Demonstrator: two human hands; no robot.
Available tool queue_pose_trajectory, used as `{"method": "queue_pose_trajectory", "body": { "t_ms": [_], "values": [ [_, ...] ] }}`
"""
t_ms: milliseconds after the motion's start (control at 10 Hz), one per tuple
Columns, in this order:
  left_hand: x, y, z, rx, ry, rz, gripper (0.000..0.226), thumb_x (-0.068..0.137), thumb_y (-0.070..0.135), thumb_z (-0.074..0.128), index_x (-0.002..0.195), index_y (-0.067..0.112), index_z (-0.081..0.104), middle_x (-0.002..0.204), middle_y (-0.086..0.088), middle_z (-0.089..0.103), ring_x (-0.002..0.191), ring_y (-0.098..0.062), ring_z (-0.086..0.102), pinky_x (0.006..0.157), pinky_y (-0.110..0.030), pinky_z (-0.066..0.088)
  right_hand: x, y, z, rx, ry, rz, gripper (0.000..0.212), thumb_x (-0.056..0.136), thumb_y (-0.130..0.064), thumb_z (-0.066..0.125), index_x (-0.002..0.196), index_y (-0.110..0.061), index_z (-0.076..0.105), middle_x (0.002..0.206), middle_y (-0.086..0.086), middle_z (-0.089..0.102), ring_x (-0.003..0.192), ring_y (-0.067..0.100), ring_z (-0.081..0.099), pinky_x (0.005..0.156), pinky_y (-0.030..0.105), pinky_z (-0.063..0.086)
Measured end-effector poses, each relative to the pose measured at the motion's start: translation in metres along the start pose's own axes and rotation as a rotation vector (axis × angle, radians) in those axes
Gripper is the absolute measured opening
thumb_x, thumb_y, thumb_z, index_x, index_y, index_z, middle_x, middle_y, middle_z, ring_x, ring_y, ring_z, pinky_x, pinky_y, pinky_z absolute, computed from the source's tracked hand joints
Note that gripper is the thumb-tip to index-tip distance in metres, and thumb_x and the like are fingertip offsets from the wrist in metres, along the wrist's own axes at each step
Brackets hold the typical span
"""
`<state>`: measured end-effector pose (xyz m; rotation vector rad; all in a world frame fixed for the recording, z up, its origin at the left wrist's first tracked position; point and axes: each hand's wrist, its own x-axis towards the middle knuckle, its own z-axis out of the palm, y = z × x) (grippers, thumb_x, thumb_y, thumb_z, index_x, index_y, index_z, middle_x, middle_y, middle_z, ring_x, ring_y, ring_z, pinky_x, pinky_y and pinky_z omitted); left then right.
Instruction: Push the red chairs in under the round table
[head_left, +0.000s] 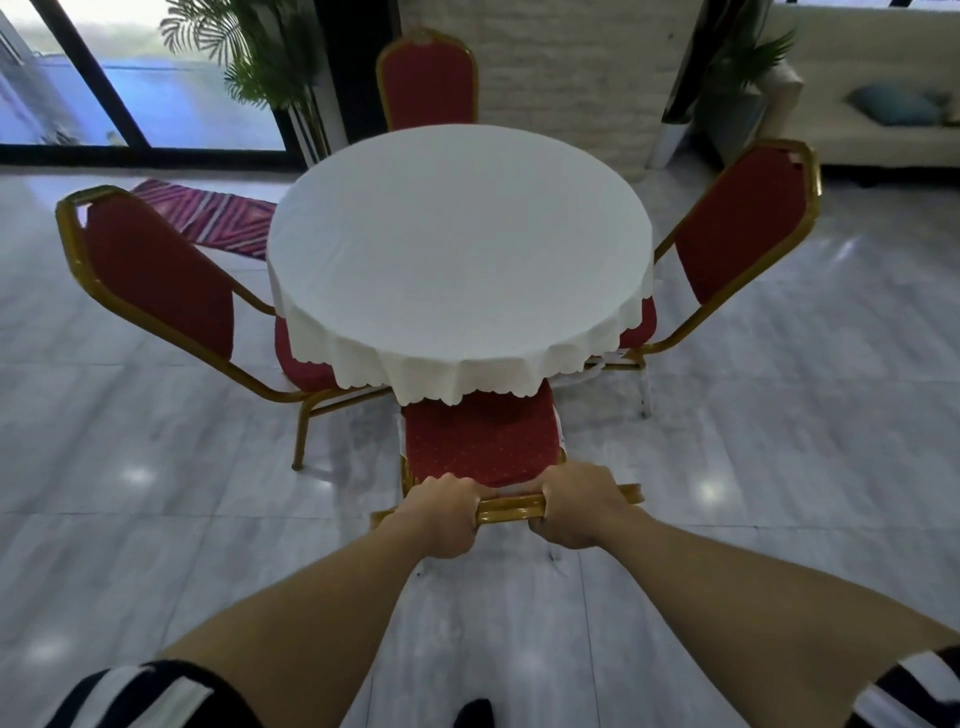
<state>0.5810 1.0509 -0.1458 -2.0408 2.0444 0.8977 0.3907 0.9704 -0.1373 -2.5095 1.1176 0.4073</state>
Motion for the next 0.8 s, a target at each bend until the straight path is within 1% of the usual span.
{"method": "queue_pose_trajectory", "body": {
  "t_ms": [100,200,300,400,500,600,700,800],
  "values": [
    [0.007,-0.004,0.001,0.027,-0.023,-0.004,0.039,0.086,0.020,0.051,0.115,0.038,0.068,0.086,0.003,0.071,0.075,-0.025,0.067,0.075,-0.043,0.062,0.008,0.008,0.003,-0.044,0.000,-0.039,0.035,0.088,-0.051,0.053,0.119,-0.051,0.068,0.096,-0.009,0.076,0.086,0.019,0.070,0.078,0.035,0.054],
    [0.010,-0.010,0.004,0.006,-0.012,-0.005,0.039,0.081,0.025,0.047,0.113,0.040,0.064,0.087,0.004,0.072,0.076,-0.024,0.069,0.074,-0.043,0.062,0.009,0.011,0.004,-0.061,0.002,-0.074,0.031,0.089,-0.051,0.056,0.114,-0.041,0.071,0.100,-0.008,0.075,0.089,0.020,0.069,0.077,0.034,0.050],
    [0.011,-0.008,0.006,-0.005,-0.003,-0.030,0.042,0.081,0.028,0.048,0.117,0.045,0.061,0.093,0.006,0.072,0.081,-0.024,0.070,0.077,-0.044,0.061,0.010,0.011,0.002,-0.053,0.004,-0.088,0.033,0.088,-0.051,0.056,0.114,-0.039,0.072,0.100,-0.006,0.076,0.090,0.022,0.070,0.079,0.035,0.054],
    [0.009,0.000,0.003,-0.005,-0.017,-0.082,0.040,0.086,0.025,0.052,0.119,0.046,0.063,0.101,0.004,0.072,0.090,-0.027,0.069,0.085,-0.045,0.058,0.009,0.010,0.003,-0.014,-0.015,-0.075,0.037,0.084,-0.054,0.052,0.110,-0.037,0.072,0.096,-0.005,0.074,0.086,0.023,0.069,0.075,0.034,0.052],
    [0.003,0.011,-0.004,-0.009,-0.061,-0.152,0.051,0.087,0.017,0.056,0.127,0.048,0.062,0.113,0.000,0.069,0.101,-0.029,0.066,0.092,-0.045,0.053,0.006,0.012,0.001,0.077,-0.016,-0.104,0.038,0.082,-0.052,0.057,0.116,-0.046,0.073,0.095,-0.009,0.075,0.085,0.019,0.069,0.073,0.032,0.047],
    [-0.001,0.024,-0.015,0.035,-0.170,-0.260,0.043,0.087,0.025,0.065,0.129,0.034,0.063,0.126,-0.004,0.067,0.112,-0.029,0.063,0.096,-0.044,0.053,0.000,0.016,-0.007,0.160,-0.064,-0.139,0.024,0.078,-0.060,0.065,0.096,-0.047,0.074,0.090,-0.011,0.075,0.085,0.019,0.069,0.077,0.035,0.052],
    [0.005,0.039,-0.029,-0.009,-0.285,-0.390,0.079,0.079,0.050,0.079,0.149,0.028,0.050,0.147,-0.004,0.057,0.131,-0.030,0.056,0.110,-0.048,0.048,-0.005,0.032,-0.017,0.215,-0.068,-0.193,0.051,0.069,-0.081,0.065,0.100,-0.042,0.076,0.094,-0.011,0.076,0.090,0.018,0.070,0.082,0.039,0.057],
    [0.014,0.065,-0.042,-0.131,-0.289,-0.394,0.104,0.069,0.065,0.078,0.159,0.032,0.037,0.159,-0.003,0.048,0.141,-0.031,0.048,0.116,-0.052,0.041,-0.015,0.069,-0.034,0.185,-0.076,-0.226,0.094,0.061,-0.092,0.063,0.132,-0.032,0.071,0.124,-0.006,0.075,0.111,0.018,0.069,0.095,0.041,0.057]
  ]
}}
